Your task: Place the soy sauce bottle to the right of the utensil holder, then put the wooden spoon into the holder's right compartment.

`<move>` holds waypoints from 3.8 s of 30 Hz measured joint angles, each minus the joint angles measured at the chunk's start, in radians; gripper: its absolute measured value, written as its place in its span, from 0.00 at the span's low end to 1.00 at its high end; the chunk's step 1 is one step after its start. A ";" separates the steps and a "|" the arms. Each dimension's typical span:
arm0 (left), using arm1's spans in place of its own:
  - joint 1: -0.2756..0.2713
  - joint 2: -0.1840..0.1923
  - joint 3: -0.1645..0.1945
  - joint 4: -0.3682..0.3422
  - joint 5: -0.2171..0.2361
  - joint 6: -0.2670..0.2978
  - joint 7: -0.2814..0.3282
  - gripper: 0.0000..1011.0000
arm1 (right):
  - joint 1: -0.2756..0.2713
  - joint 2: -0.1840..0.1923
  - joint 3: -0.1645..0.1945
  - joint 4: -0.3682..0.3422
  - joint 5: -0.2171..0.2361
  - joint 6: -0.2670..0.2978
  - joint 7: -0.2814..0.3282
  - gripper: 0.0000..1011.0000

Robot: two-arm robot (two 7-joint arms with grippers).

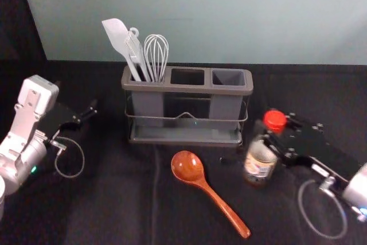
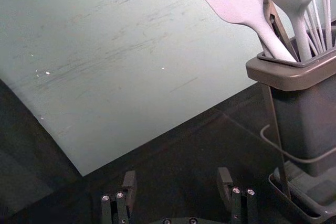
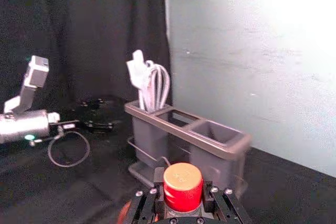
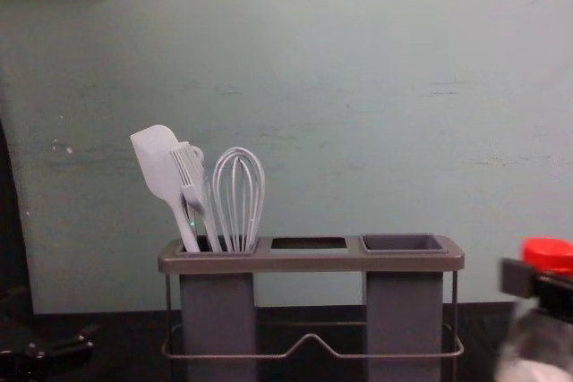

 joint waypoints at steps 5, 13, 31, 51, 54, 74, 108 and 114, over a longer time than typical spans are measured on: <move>0.000 0.000 0.000 0.000 0.000 0.000 0.000 0.99 | -0.062 0.012 0.066 -0.003 -0.002 -0.058 -0.010 0.39; 0.000 0.000 0.000 0.000 0.000 0.000 0.000 0.99 | -0.057 -0.010 0.123 0.060 -0.011 -0.094 -0.017 0.39; 0.000 0.000 0.000 0.000 0.000 0.000 0.000 0.99 | 0.157 -0.103 0.063 0.251 -0.030 -0.052 0.002 0.39; 0.000 0.000 0.000 0.000 0.000 0.000 0.000 0.99 | 0.300 -0.162 0.008 0.380 -0.040 -0.022 0.005 0.39; 0.000 0.000 0.000 0.000 0.000 0.000 0.000 0.99 | 0.309 -0.167 0.003 0.389 -0.039 -0.019 0.005 0.39; 0.000 0.000 0.000 0.000 0.000 0.000 0.000 0.99 | 0.362 -0.179 -0.016 0.450 -0.032 -0.002 0.007 0.39; 0.000 0.000 0.000 0.000 0.000 0.000 0.000 0.99 | 0.388 -0.188 -0.031 0.499 -0.020 -0.005 0.017 0.39; 0.000 0.000 0.000 0.000 0.000 0.000 0.000 0.99 | 0.387 -0.188 -0.031 0.499 -0.021 -0.004 0.017 0.39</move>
